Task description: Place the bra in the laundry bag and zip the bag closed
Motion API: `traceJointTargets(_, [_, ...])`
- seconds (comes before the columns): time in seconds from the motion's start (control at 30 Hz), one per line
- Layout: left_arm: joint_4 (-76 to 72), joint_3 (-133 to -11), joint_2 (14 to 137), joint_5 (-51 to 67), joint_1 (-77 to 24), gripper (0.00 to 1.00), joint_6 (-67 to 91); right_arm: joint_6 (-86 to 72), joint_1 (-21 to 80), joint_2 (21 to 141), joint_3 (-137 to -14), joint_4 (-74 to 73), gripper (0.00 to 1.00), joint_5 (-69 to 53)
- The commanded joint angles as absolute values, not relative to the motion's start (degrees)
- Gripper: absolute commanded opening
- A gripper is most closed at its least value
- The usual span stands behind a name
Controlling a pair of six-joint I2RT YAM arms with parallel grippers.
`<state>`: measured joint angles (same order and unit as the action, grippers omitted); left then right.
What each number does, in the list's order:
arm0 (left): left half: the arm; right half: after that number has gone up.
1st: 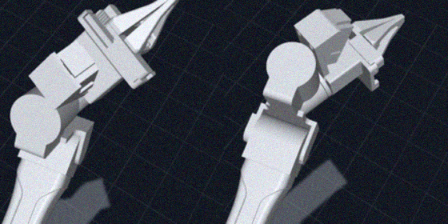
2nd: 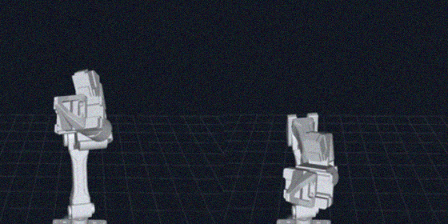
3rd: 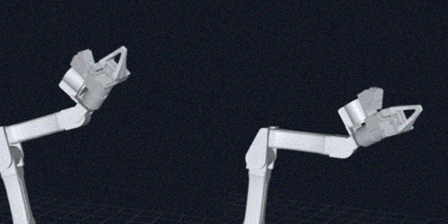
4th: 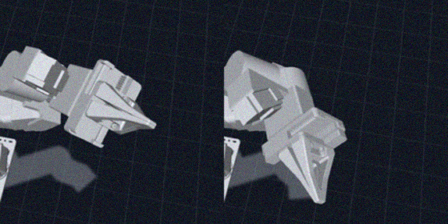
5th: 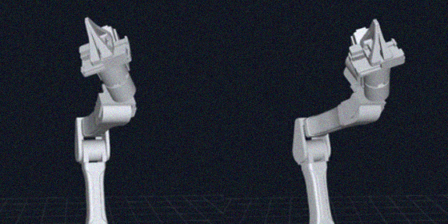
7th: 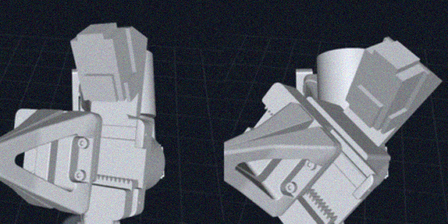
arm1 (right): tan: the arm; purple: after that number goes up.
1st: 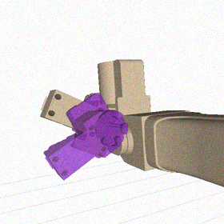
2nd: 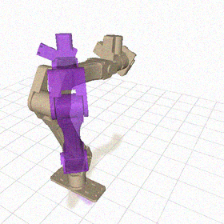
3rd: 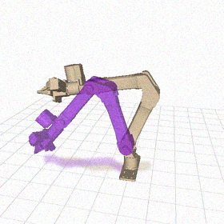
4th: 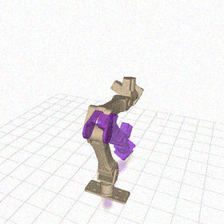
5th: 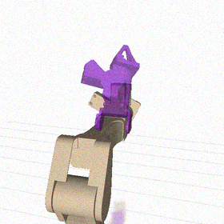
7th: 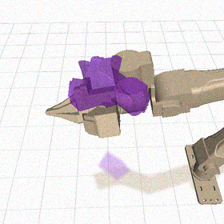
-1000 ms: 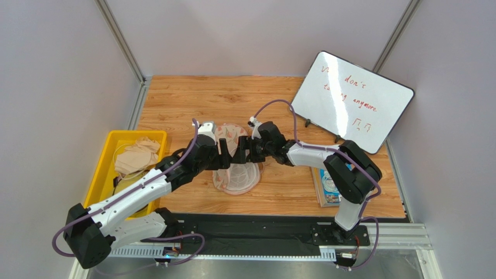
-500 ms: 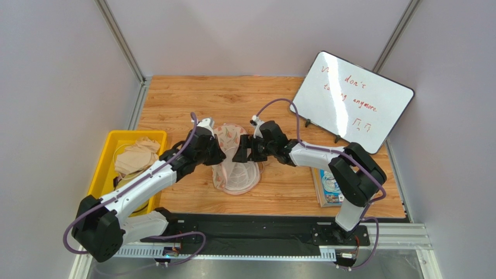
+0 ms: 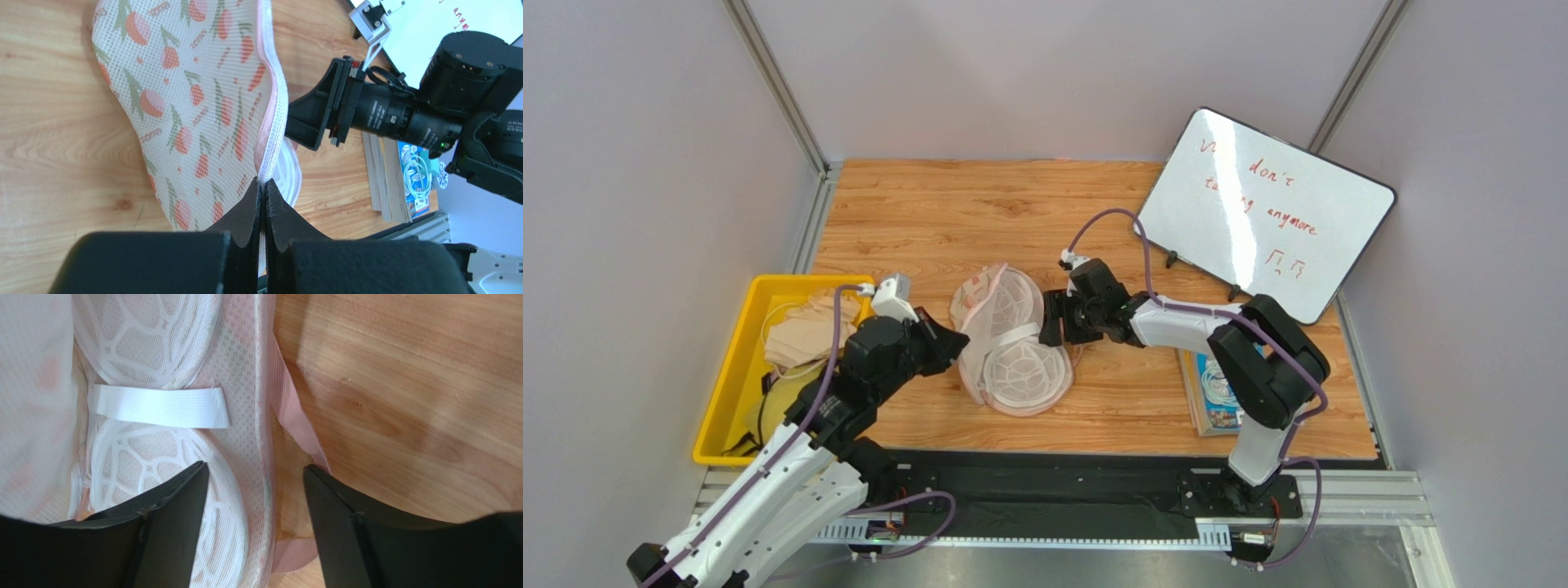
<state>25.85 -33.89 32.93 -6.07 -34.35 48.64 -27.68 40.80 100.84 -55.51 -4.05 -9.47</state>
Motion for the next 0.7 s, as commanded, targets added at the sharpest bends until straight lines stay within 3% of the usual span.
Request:
traceJointTargets(0.0, [29.35,-32.61,29.71,-6.85,-34.19,0.0,52.47,-25.22,40.78,104.93,-58.53,-2.9,0.63,-7.99])
traceJointTargets(0.07, [30.93,-32.35,28.22,-7.47,-34.19,0.0,52.73,-25.66,40.78,106.78,-58.54,-2.03,0.5,-8.44])
traceJointTargets(0.2, [33.57,-31.73,25.84,-9.14,-34.19,0.0,53.61,-26.54,40.78,108.72,-58.18,-0.53,0.35,-5.98])
traceJointTargets(0.33, [41.79,-32.69,23.04,-13.87,-34.19,0.0,55.97,-27.86,40.69,109.6,-59.76,-1.23,0.0,-0.29])
traceJointTargets(0.47, [53.07,-35.24,20.31,-24.14,-34.19,0.0,61.34,-29.18,40.08,107.67,-58.98,-2.46,0.0,7.46])
traceJointTargets(0.67, [59.23,-34.98,15.65,-28.91,-34.19,0.0,64.95,-30.67,38.94,104.33,-55.65,-2.72,0.0,11.42])
